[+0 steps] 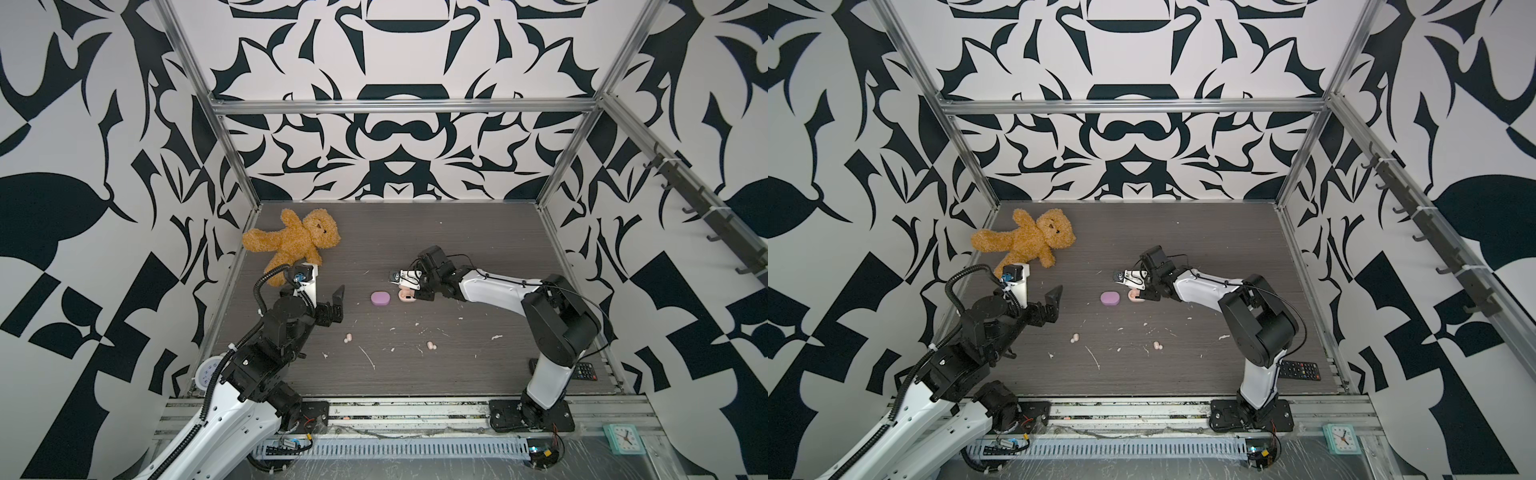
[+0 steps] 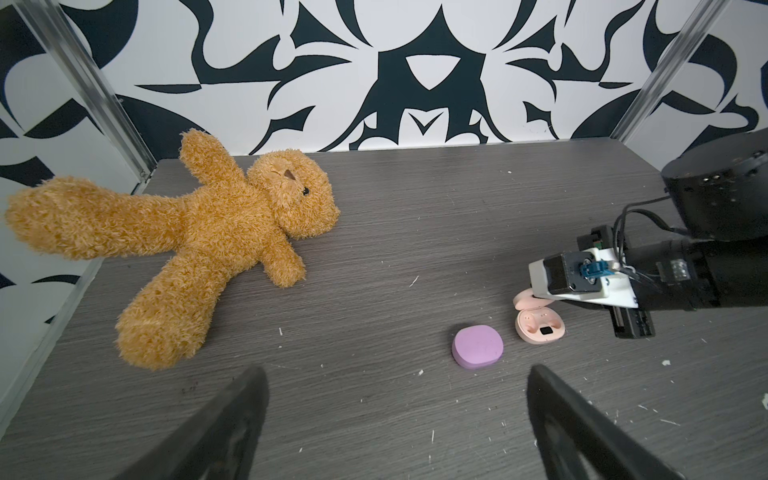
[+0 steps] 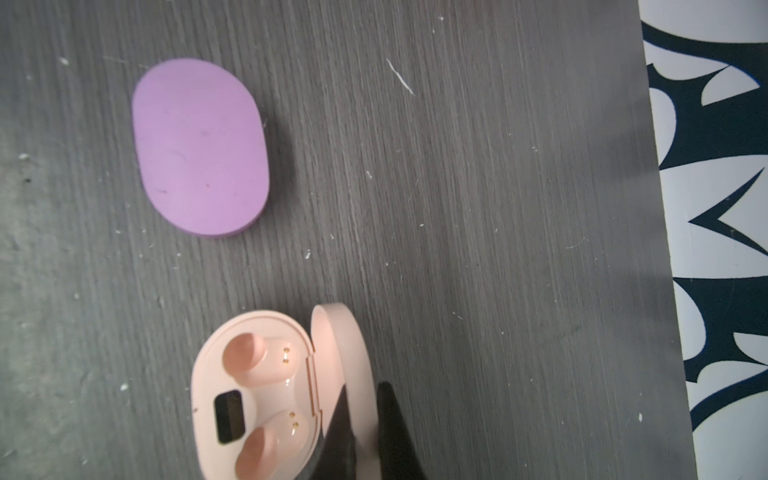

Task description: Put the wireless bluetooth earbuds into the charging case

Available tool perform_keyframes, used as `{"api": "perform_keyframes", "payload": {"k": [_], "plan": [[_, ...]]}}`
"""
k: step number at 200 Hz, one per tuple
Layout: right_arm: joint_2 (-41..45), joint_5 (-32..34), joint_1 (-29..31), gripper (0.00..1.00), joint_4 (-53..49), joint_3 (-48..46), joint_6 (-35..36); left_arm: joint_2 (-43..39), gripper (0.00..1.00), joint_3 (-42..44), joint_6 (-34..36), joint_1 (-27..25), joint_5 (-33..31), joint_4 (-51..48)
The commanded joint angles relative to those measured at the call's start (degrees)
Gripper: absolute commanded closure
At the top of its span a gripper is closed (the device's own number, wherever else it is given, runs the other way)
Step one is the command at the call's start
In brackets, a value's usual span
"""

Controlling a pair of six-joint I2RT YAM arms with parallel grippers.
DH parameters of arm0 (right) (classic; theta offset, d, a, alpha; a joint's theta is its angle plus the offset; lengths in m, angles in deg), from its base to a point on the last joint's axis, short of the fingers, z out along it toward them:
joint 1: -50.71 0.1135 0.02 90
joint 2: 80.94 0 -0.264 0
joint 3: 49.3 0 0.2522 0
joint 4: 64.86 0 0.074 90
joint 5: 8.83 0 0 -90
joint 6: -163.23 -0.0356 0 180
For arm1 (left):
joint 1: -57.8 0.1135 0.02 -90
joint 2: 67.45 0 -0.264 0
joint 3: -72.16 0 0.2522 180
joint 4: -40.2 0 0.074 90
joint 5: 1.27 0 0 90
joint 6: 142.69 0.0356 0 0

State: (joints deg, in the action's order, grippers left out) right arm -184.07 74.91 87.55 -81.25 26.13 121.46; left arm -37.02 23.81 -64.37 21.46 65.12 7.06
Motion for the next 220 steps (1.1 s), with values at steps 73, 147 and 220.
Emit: {"api": "perform_keyframes", "payload": {"k": [73, 147, 220], "plan": [[0.1, -4.2, -0.2, 1.0, 1.1, 0.1, 0.6, -0.1, 0.01, 0.0, 0.2, 0.2, -0.6, 0.1], [-0.8, -3.8, -0.2, 1.0, 1.0, 0.0, 0.9, -0.3, 0.01, 0.0, 0.3, 0.2, -0.8, 0.1], [-1.3, -3.2, 0.0, 1.0, 1.6, 0.0, 1.3, -0.4, 0.01, 0.0, 0.3, 0.2, -1.0, 0.1]]}}
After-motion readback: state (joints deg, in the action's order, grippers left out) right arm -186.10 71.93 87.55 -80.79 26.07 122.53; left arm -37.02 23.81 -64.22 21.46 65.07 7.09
